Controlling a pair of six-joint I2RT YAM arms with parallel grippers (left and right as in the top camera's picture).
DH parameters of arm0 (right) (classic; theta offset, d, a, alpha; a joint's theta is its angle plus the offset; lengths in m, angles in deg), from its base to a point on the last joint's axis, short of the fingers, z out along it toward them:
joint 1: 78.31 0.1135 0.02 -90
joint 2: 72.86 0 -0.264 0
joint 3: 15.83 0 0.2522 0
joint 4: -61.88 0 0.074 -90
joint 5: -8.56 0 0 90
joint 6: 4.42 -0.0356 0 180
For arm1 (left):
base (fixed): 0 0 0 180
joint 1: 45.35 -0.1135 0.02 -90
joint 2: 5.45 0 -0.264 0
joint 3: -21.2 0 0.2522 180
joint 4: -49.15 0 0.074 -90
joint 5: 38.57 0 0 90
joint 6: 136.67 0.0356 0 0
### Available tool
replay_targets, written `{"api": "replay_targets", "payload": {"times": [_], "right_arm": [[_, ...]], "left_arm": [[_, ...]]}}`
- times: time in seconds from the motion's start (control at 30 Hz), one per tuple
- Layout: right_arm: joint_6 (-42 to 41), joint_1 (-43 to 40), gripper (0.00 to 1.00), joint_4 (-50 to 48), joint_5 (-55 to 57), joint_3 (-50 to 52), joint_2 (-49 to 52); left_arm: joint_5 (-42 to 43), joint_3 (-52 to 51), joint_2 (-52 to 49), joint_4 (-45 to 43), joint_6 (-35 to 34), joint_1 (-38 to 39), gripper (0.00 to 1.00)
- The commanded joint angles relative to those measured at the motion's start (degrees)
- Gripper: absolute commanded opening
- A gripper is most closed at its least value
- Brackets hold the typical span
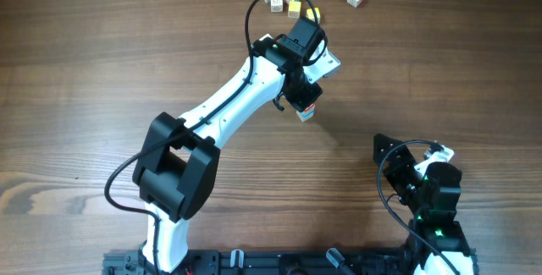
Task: Form a tower
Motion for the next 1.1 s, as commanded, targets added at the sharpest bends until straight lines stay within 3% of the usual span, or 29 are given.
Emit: {"api": "replay_targets", "payload": {"times": [0.0, 0.5, 0.8, 1.07], "right_arm": [[0.17, 0.22, 1.00, 0.00, 0.79, 0.07, 0.92], [0.15, 0.22, 1.00, -0.02, 0.79, 0.07, 5.84], [0.15, 0.22, 1.00, 0.02, 2.08, 0.07, 5.84], [0.13, 0.22, 1.00, 0.04, 2.05, 0.07, 5.84]], "left_arm": [[-0.07, 1.53, -0.28, 0.22, -0.15, 0.44, 0.19], [-5.27, 1.53, 0.35, 1.46, -0.09, 2.03, 0.24], [-4.98, 1.55, 2.14, 2.89, -0.11, 2.25, 0.19], [-5.05, 1.53, 4.31, -1.05, 2.67, 2.08, 0.26]]}}
